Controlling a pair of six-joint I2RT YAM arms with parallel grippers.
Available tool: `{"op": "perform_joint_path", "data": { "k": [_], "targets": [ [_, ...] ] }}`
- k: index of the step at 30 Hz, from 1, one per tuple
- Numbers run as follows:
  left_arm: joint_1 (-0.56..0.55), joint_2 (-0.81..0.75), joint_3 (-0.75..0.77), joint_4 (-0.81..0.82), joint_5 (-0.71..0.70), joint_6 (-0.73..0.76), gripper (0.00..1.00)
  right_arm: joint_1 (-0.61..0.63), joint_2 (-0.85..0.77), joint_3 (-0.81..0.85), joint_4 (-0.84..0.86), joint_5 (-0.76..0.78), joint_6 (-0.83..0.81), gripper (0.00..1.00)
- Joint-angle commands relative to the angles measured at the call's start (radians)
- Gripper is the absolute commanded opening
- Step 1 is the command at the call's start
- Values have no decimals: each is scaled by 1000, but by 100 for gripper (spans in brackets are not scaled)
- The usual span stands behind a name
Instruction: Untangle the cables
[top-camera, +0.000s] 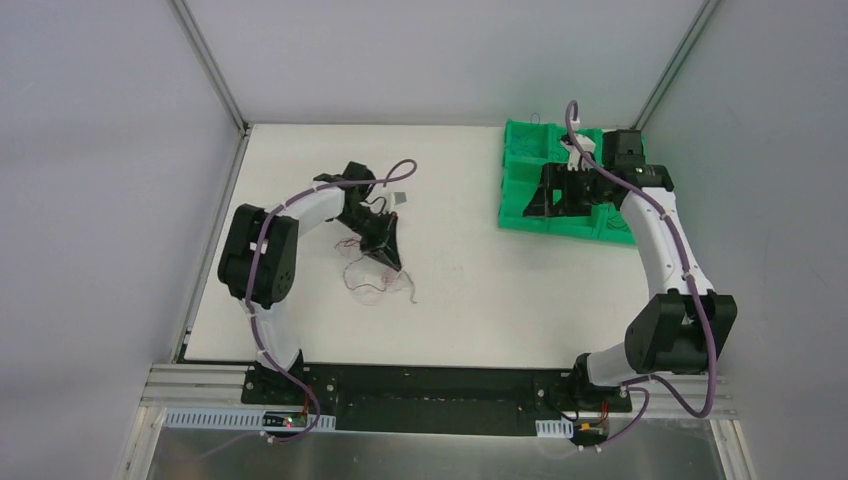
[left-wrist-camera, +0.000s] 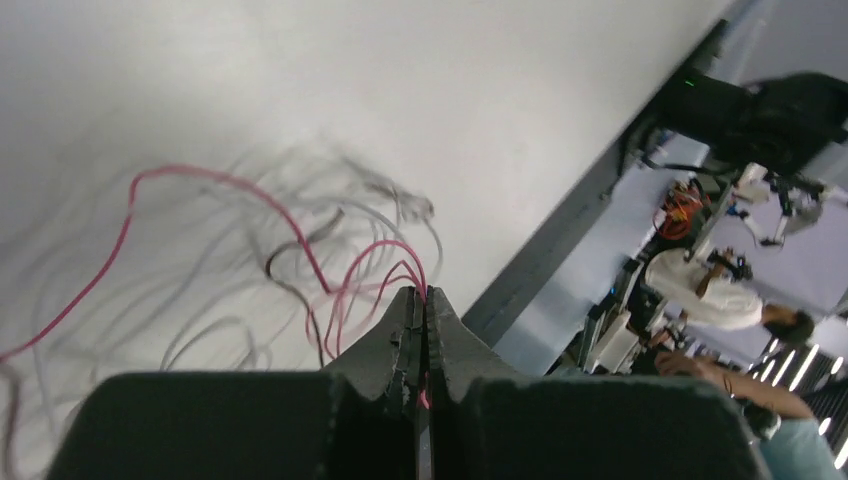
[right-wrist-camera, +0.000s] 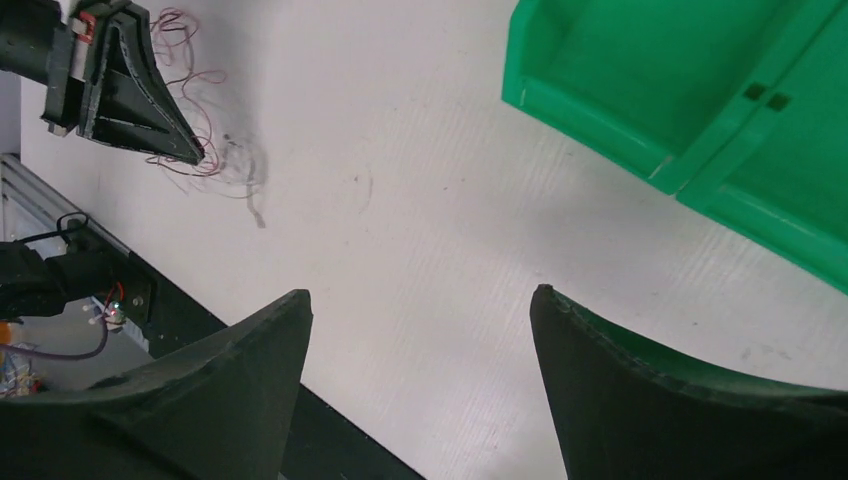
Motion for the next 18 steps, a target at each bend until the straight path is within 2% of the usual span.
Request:
{"op": "perform_joint_path", "data": {
  "k": [1,3,4,6,7,8,11,14,18],
  "targets": [
    [-8,-109,61,64,228,-22,0,56,-49,-53,50,-54,54,81],
    [48,-165,12,78,287,-23,0,85,-53,-80,66,-53,58,80],
    [74,-193,-18,79,289,-21,5,99,-56,-93,79,-53,58,79],
    [133,-242,-78,78,273,-22,49,129,-59,-113,102,-52,59,79],
    [159,-255,-102,76,263,-27,59,146,-59,-120,112,-51,62,79],
    [186,-269,-126,73,257,-35,61,164,-56,-126,126,-49,63,78],
    [218,-284,-174,73,214,-51,59,230,-39,-144,165,-41,87,74],
    [217,-271,-194,90,189,-67,51,324,-15,-160,219,-28,115,69],
    [218,-238,-190,146,178,-107,45,438,26,-181,349,7,133,63]
  ]
}}
